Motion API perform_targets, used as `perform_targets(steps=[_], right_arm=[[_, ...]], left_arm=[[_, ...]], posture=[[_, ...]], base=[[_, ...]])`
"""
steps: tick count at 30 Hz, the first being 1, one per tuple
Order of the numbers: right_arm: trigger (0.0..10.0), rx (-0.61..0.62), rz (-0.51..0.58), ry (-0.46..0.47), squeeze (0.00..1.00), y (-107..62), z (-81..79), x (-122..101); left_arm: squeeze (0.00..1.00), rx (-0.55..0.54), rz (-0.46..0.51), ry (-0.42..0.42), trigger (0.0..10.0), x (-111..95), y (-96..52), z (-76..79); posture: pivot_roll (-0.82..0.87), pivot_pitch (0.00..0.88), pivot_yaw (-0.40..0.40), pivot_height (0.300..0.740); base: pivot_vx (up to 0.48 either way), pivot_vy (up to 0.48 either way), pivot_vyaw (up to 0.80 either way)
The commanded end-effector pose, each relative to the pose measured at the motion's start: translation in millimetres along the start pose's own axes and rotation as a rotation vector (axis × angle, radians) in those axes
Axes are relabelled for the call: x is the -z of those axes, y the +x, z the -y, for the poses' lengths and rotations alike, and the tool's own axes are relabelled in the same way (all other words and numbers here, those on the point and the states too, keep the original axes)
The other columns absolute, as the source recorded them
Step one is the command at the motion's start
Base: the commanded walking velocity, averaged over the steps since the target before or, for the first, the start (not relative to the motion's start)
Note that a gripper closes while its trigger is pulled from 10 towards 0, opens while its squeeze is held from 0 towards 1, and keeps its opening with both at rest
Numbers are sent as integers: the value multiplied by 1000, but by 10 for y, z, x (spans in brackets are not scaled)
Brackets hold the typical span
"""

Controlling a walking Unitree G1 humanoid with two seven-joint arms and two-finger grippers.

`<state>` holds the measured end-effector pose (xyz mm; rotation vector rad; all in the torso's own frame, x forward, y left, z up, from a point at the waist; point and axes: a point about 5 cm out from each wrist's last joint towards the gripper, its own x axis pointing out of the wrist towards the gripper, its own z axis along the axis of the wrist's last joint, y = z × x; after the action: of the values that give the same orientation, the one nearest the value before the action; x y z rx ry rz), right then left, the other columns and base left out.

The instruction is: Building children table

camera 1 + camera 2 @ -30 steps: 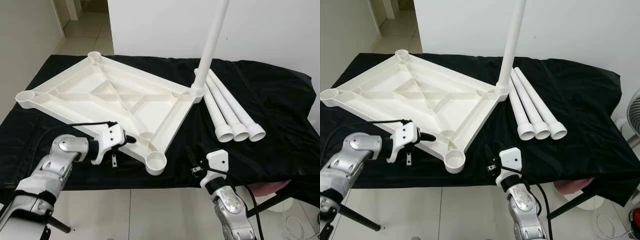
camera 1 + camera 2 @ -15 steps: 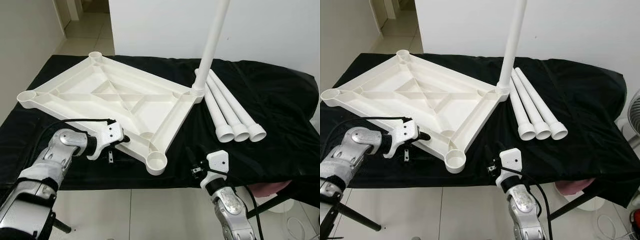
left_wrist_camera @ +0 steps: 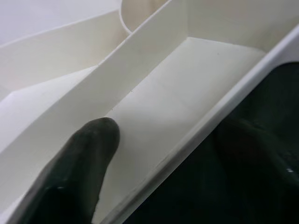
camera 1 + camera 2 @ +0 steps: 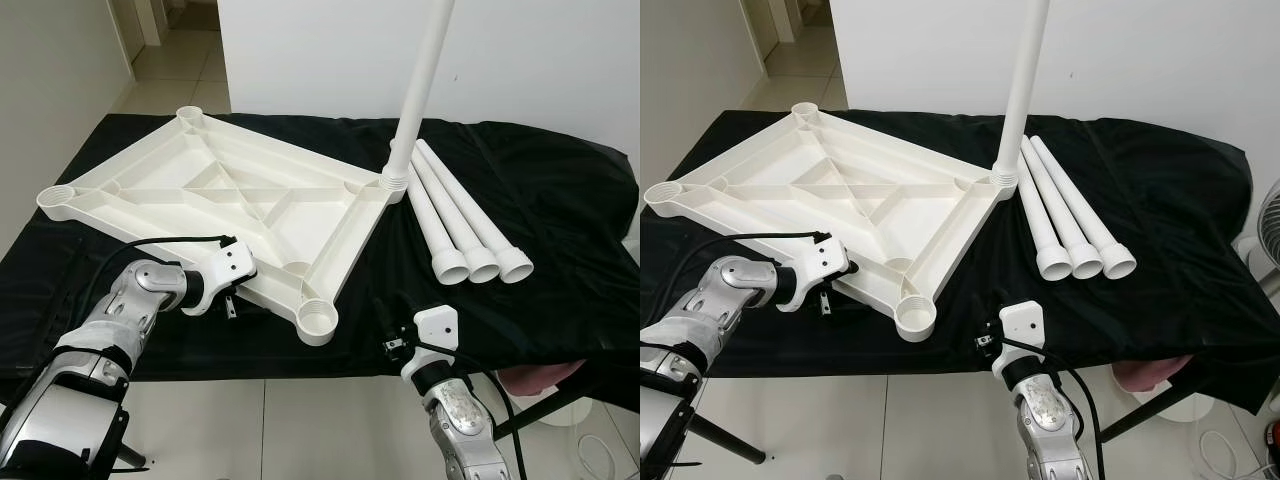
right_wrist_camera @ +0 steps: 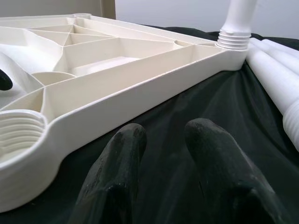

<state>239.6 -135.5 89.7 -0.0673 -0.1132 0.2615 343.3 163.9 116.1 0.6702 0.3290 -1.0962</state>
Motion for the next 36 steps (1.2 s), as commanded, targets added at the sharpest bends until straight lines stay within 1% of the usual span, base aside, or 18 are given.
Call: perform_targets(steps=[1, 2, 8, 10, 13, 15, 18, 26, 28, 29, 30, 31, 32, 33, 34, 36], right_arm=[[10000, 3, -14, 4, 0, -26, -7, 19], [10000, 4, -17, 3, 0, -36, -8, 23], [10000, 3, -24, 0, 0, -49, -15, 37], [10000, 2, -25, 0, 0, -42, -19, 40], [10000, 2, -26, 0, 0, -39, -19, 41], [10000, 5, -26, -1, 0, -33, -16, 41], [10000, 8, -26, -2, 0, -27, -16, 42], [10000, 10, -21, 0, 0, 2, -16, 39], [10000, 7, -19, 1, 0, 12, -20, 39], [10000, 4, -18, 1, 0, 26, -25, 37], [10000, 4, -18, 1, 0, 26, -25, 37], [10000, 4, -15, 0, 0, 44, -23, 35], [10000, 4, -15, 0, 0, 44, -23, 35], [10000, 4, -13, -1, 0, 55, -21, 33], [10000, 8, -8, -2, 0, 71, -10, 26], [10000, 18, -1, -1, 0, 96, 10, 14]], left_arm=[[0, -72, -30, -25, 549, 68, 10, -17], [0, -67, -30, -15, 0, 71, 12, -13], [0, -16, -18, 6, 0, 78, 4, 32], [0, 23, -7, 11, 0, 85, 2, 79], [0, 41, 1, 18, 0, 87, 0, 104], [0, 75, 15, 14, 0, 100, -11, 160], [0, 95, 18, 13, 0, 138, -40, 204], [0, 74, 30, 14, 0, 181, -123, 212], [0, 89, 48, 25, 0, 167, -123, 238], [0, 112, 73, 27, 8118, 148, -112, 289], [0, 112, 73, 27, 8118, 148, -112, 289], [0, 144, 102, 3, 10000, 125, -93, 354], [0, 144, 102, 3, 10000, 125, -93, 354], [0, 165, 122, -16, 10000, 108, -80, 398], [1000, 196, 155, -47, 10000, 77, -68, 459], [1000, 221, 202, -65, 10000, 24, -52, 530]], posture=[[-118, 0, 19, 740], [-119, 0, 20, 740], [-118, 0, 20, 740], [-112, 0, 19, 740], [-112, 0, 19, 740], [-107, 0, 19, 740], [-105, 0, 18, 740], [-96, 0, 15, 740], [-85, 0, 8, 740], [-85, 0, 8, 740], [-85, 0, 8, 740], [-80, 0, 6, 740], [-80, 0, 6, 740], [-80, 0, 6, 740], [-79, 0, 6, 740], [-78, 0, 4, 740]], base=[[0, 0, 0], [0, 0, 0], [0, 0, 0], [0, 0, 0], [0, 0, 0], [0, 0, 0], [0, 0, 0], [0, 0, 0], [0, 0, 0], [0, 0, 0], [0, 0, 0], [0, 0, 0], [0, 0, 0], [0, 0, 0], [0, 0, 0], [0, 0, 0]])
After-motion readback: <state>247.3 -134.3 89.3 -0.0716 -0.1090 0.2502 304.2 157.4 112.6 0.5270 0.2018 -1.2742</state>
